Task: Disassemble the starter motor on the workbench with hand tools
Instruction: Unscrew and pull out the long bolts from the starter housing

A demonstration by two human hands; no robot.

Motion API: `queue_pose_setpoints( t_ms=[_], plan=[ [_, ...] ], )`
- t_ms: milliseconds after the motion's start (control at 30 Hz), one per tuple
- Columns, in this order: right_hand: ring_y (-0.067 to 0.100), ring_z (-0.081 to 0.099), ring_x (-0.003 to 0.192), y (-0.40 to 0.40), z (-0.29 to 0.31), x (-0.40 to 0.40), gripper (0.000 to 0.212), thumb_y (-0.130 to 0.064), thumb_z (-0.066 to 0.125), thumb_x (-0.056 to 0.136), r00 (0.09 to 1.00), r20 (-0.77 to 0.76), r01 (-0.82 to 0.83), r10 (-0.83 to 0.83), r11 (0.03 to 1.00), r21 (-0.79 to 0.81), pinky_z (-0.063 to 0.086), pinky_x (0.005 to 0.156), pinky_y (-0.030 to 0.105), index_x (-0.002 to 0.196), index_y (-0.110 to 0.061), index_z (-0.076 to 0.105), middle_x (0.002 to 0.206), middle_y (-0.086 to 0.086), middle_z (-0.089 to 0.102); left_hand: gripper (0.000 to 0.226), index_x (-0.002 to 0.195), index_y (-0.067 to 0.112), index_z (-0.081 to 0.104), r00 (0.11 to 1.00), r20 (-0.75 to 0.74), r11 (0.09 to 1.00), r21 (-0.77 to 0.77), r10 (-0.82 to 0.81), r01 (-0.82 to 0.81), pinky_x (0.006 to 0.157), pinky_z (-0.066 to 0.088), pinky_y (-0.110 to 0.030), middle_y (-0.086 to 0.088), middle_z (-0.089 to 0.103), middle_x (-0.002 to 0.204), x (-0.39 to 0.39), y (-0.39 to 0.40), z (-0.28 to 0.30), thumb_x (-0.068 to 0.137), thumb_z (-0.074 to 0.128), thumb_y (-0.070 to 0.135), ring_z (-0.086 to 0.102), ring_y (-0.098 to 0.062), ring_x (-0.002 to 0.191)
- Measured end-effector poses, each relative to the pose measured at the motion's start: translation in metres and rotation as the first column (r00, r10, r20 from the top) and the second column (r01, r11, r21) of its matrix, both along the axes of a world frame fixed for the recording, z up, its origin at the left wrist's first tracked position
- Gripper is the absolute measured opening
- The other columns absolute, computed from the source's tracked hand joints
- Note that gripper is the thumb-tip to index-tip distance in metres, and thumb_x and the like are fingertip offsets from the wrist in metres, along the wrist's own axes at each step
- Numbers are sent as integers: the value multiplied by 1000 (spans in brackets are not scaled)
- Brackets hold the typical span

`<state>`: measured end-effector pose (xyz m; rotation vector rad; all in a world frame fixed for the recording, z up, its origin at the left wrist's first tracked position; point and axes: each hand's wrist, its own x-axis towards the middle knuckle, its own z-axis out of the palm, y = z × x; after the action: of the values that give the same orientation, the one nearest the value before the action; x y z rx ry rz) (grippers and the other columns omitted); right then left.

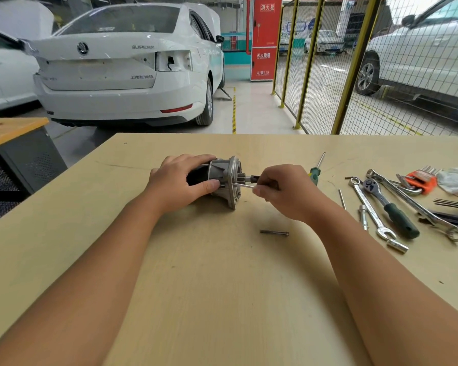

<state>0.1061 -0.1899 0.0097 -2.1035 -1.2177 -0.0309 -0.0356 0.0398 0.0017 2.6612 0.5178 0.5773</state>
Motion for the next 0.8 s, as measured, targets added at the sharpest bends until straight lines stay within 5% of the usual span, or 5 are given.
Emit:
queue_pose_setpoints(
  t_ms=[200,433,633,800],
  plan=[
    [10,56,71,3,-2,0,14,-28,78,85,999,36,31,-33,999,36,47,63,31,78,-31,66,73,-10,63,75,141,62,44,1000,-6,1000,-1,4,-4,107,39,-51,22,58,135,0,-1,1,71,45,88,43,-18,130],
    [-1,53,67,4,5,-5,6,-23,72,90,998,68,3,-7,998,60,34,56,9,87,-20,76,68,-16,59,75,140,62,45,1000,-1,1000,-3,4,-4,107,40,-51,21,59,129,0,-1,1,70,45,89,45,-19,127],
    [20,48,76,8,7,-6,26,-28,56,101,990,142,42,-22,990,-135,29,62,32,81,-13,64,72,-4,51,73,139,65,42,1000,3,1000,-4,-1,1,106,41,-52,22,59,128,0,1,0,70,45,89,45,-18,126],
    [21,53,86,11,5,-9,18,-35,63,97,962,241,151,-131,987,-63,44,74,38,90,-22,74,82,-10,56,73,139,65,42,1000,-1,1000,-1,1,-1,106,41,-53,21,59,128,1,2,-1,70,45,90,44,-18,125]
  ],
)
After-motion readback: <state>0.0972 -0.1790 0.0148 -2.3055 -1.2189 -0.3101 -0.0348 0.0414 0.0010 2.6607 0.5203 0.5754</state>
